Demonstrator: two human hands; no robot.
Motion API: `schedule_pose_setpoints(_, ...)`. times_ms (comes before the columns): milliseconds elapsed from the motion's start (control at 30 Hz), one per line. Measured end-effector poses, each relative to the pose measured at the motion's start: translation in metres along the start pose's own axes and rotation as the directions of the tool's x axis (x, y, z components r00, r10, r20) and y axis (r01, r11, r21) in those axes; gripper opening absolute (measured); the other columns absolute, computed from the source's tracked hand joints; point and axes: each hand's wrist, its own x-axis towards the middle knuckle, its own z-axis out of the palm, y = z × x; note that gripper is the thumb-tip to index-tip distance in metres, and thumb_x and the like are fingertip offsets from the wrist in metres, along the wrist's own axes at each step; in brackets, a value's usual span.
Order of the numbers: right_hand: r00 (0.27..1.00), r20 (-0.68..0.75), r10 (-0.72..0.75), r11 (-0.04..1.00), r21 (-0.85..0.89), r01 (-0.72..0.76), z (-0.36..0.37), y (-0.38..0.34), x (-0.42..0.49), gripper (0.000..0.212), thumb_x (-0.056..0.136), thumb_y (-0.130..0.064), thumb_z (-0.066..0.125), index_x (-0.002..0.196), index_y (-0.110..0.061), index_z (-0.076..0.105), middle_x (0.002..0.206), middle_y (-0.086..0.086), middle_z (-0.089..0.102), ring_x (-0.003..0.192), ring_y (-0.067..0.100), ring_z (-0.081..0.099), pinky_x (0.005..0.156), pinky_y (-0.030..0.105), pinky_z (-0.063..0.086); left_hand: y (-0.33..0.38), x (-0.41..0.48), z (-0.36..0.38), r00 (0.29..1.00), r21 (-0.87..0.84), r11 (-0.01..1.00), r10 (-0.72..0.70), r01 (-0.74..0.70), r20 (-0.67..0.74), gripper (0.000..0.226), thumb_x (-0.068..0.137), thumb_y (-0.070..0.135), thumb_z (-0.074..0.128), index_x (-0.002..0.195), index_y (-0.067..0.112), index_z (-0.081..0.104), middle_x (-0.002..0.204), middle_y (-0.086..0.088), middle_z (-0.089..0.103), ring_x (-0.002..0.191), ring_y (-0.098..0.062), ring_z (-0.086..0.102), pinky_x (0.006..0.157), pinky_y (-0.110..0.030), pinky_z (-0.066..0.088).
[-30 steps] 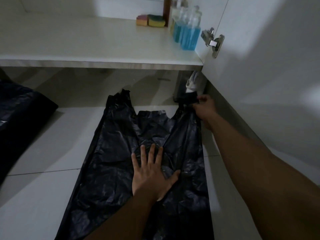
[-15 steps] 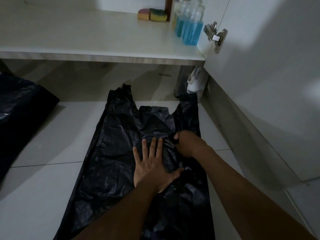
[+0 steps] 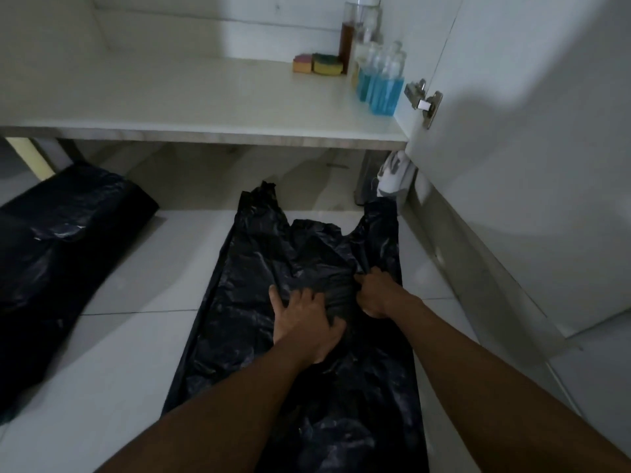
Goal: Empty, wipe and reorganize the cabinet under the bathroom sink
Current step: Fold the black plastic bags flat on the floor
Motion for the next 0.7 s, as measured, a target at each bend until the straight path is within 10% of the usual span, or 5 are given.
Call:
schedule_pose_setpoints(233,0.986,-0.163,-0.043,0.996,0.066,0.054,-0.036,-0.022,-0.034,0.017,0.1,-0.018,0.037,0.105,-0.014,0.053,0.11,0.012,0.053,0.115,0.037,0.051,0.108,0.046,0.037,-0.043,-0.014,-0.084,0.954,-0.076,0.986,0.165,-0.151,0.251,0.071,0.09,0.059,0.045,0.149,0.022,0.034,0.158,-0.003,0.03,0.147,-0.021,0.024,0.116,-0.062,-0.013)
schedule_pose_setpoints(700,0.907,-0.248,-0.341,0.94,-0.094,0.328,-0.131,-0.253,-0.102,0.038,0.098,-0.014,0.044,0.134,-0.004,0.051,0.137,0.015,0.052,0.12,0.031,0.054,0.088,0.032,0.045,-0.254,-0.093,-0.249,0.956,-0.051,0.978,-0.209,0.203,-0.206,0.051,0.09,0.054,0.055,0.131,0.024,0.054,0.133,-0.004,0.058,0.12,-0.029,0.055,0.1,-0.046,0.045)
